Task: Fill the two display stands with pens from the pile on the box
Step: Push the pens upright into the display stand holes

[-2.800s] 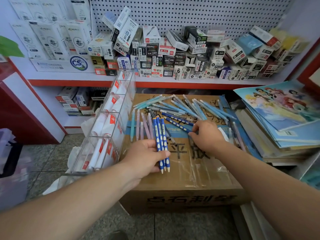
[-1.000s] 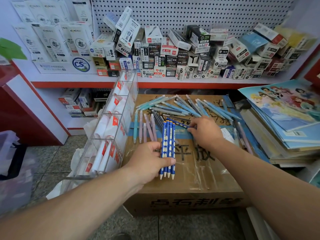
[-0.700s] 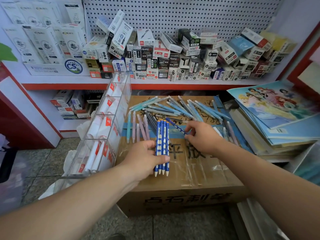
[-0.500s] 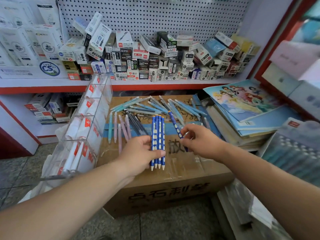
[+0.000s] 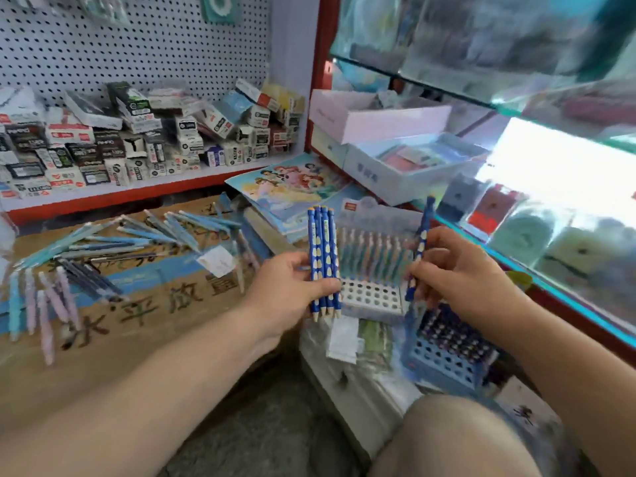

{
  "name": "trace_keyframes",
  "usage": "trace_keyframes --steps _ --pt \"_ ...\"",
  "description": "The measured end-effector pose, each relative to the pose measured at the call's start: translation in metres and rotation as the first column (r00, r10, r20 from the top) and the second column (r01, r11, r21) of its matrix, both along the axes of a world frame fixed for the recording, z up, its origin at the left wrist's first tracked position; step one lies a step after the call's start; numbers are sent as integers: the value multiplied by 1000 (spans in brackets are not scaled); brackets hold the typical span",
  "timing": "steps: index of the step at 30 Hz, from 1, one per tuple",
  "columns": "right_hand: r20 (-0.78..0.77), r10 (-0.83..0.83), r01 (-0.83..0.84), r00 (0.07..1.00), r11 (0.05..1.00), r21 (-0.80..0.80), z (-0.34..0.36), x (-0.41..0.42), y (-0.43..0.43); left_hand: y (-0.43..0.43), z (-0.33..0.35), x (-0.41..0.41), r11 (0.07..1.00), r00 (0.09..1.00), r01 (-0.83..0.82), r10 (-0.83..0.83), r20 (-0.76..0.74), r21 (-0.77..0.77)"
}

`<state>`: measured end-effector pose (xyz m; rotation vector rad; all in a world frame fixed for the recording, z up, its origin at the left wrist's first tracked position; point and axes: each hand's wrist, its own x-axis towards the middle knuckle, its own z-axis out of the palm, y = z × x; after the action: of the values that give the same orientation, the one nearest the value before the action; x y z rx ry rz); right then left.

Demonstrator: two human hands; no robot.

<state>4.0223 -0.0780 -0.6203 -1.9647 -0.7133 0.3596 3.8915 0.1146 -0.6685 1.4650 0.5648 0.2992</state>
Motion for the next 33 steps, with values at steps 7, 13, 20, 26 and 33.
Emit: trace_keyframes --steps 7,13,20,26,33 --pt "-58 -397 400 916 913 75 -21 19 -130 -83 22 69 994 994 104 -103 46 -18" --pt "70 -458 455 886 889 58 -46 17 -159 -142 29 106 991 990 129 -130 48 20" --pt "61 -419 418 906 908 27 -72 15 -130 -148 4 119 999 1000 -13 13 -5 -36" --pt "156 -346 362 925 928 -84 -89 15 -104 -124 -19 108 995 998 41 -38 -45 85" --pt "259 -289 335 921 929 -154 -108 14 -87 -98 -29 86 979 987 160 -155 -48 125"
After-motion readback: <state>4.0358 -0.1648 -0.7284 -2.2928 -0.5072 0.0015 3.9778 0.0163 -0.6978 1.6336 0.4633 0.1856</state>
